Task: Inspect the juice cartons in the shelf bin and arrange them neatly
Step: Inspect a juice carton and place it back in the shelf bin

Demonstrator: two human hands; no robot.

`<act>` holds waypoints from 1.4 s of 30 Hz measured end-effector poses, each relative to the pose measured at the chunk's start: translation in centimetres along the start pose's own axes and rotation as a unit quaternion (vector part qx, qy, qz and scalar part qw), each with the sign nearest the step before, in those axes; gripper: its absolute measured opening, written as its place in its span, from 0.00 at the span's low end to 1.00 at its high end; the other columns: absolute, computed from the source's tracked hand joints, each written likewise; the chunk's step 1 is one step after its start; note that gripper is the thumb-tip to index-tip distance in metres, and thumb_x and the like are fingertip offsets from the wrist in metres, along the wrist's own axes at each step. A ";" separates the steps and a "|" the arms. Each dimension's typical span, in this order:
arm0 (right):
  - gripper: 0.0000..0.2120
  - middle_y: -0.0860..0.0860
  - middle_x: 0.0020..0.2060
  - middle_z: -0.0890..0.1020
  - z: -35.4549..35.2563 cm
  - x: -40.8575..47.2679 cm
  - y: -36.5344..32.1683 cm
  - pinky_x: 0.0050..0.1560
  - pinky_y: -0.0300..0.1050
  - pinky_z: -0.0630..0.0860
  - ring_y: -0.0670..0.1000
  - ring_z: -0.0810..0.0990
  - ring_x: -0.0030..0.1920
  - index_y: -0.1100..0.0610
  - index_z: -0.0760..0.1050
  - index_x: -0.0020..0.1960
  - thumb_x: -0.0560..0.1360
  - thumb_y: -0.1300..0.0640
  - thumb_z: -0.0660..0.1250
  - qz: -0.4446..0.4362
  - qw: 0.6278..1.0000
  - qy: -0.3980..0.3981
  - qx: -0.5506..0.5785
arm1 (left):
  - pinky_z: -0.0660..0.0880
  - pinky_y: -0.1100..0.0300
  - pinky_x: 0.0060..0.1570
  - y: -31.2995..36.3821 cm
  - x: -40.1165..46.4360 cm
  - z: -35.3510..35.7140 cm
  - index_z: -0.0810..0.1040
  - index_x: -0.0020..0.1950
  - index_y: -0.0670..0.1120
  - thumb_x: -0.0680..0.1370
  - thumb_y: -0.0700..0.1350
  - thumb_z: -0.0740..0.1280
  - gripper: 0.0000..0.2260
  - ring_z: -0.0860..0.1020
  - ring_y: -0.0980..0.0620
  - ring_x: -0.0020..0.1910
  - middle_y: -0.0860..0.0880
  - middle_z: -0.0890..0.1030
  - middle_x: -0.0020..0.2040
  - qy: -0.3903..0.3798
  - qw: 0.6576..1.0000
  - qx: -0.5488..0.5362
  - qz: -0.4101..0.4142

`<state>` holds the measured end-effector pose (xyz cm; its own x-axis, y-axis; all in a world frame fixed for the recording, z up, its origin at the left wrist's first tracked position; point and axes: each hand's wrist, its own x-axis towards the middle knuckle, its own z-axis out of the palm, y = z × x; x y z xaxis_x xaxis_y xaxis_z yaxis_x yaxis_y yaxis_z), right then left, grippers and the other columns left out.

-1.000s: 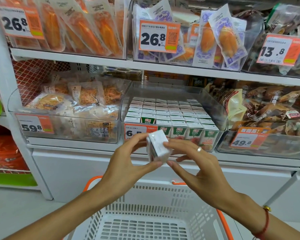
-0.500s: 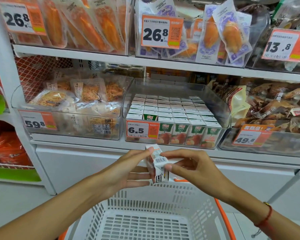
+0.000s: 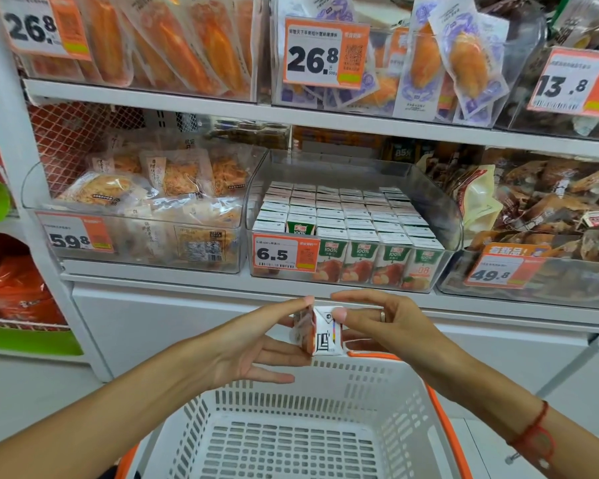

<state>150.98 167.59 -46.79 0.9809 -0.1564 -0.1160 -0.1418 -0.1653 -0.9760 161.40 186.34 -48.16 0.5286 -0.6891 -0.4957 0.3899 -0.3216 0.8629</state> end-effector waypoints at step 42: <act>0.22 0.45 0.69 0.71 -6.1 9.5 1.2 0.68 0.41 0.62 0.47 0.67 0.68 0.48 0.65 0.73 0.82 0.44 0.54 -0.246 0.776 0.171 -0.555 | 0.77 0.64 0.45 8.7 1.3 -3.6 0.76 0.63 0.61 0.72 0.56 0.70 0.19 0.77 0.64 0.51 0.61 0.77 0.51 0.344 0.754 0.272 0.489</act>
<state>159.30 160.03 -47.90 0.8872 -0.0264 0.4605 0.0244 -0.9943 -0.1039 168.21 185.05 -41.64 0.7018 -0.3296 0.6316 -0.7082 -0.2262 0.6688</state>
